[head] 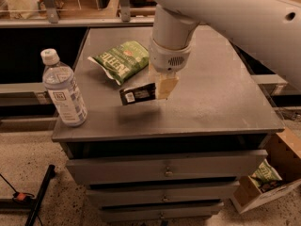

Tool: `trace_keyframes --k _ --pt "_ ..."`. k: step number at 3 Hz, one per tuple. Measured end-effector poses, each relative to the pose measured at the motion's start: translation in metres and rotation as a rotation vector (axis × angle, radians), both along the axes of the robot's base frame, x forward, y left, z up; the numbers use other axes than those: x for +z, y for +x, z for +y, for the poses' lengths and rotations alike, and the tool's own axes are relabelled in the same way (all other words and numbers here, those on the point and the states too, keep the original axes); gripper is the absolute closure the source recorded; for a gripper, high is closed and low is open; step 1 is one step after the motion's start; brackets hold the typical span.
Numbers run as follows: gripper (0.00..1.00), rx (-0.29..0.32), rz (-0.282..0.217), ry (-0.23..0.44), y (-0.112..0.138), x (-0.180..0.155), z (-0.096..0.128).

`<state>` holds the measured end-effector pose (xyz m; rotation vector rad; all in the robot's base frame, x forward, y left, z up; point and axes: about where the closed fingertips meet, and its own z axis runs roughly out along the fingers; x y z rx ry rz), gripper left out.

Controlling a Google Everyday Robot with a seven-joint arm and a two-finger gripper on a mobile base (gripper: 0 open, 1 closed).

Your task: Move rxbar chocolate near blue plastic bottle

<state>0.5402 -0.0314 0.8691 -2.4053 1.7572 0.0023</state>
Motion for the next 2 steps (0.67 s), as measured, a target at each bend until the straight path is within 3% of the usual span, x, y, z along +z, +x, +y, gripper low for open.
trace_keyframes --k 1,2 --pt "1.0 0.021 0.004 0.024 -0.005 0.002 0.019" --pt "0.82 0.038 0.01 0.039 -0.009 0.004 0.035"
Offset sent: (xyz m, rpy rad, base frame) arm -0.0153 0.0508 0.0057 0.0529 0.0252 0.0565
